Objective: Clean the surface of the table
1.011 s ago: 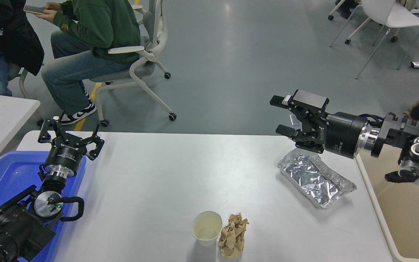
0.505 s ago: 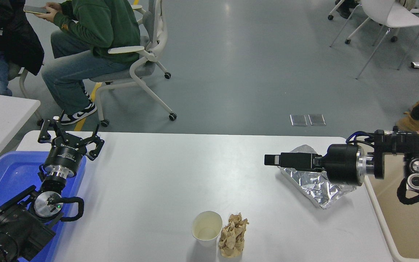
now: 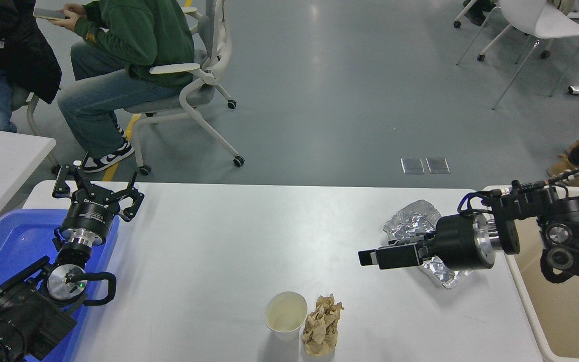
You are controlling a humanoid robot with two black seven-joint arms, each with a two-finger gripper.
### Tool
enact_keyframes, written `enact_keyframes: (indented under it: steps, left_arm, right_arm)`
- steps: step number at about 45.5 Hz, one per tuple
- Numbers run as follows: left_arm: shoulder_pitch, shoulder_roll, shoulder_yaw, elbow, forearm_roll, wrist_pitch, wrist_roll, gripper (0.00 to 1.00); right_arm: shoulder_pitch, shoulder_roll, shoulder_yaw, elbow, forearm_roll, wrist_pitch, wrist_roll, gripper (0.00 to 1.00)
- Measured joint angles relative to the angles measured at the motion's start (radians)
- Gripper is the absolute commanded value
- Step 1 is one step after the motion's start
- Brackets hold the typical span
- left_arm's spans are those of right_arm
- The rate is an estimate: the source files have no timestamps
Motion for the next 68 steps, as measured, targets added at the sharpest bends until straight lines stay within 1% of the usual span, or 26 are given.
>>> enact_keyframes:
  steps: [6,12,34,49,68]
  left_arm:
    - [0.000,0.000,0.000,0.000,0.000,0.000,0.000,1.00]
    - [0.000,0.000,0.000,0.000,0.000,0.000,0.000,1.00]
    - [0.000,-0.001,0.000,-0.001,0.000,0.000,0.000,1.00]
    - [0.000,-0.001,0.000,-0.001,0.000,-0.001,0.000,1.00]
    - [0.000,-0.001,0.000,-0.001,0.000,-0.001,0.000,1.00]
  right_arm:
    - [-0.001,0.038,-0.009,-0.007,0.053,0.003,-0.039,1.00]
    - [-0.032,0.082,-0.012,-0.021,0.088,0.004,-0.075,1.00]
    - [-0.185,0.226,0.040,-0.104,0.122,-0.007,-0.164,1.00]
    - [-0.257,0.314,0.094,-0.165,0.155,-0.010,-0.201,1.00]
    - [-0.314,0.415,0.145,-0.251,0.165,-0.011,-0.215,1.00]
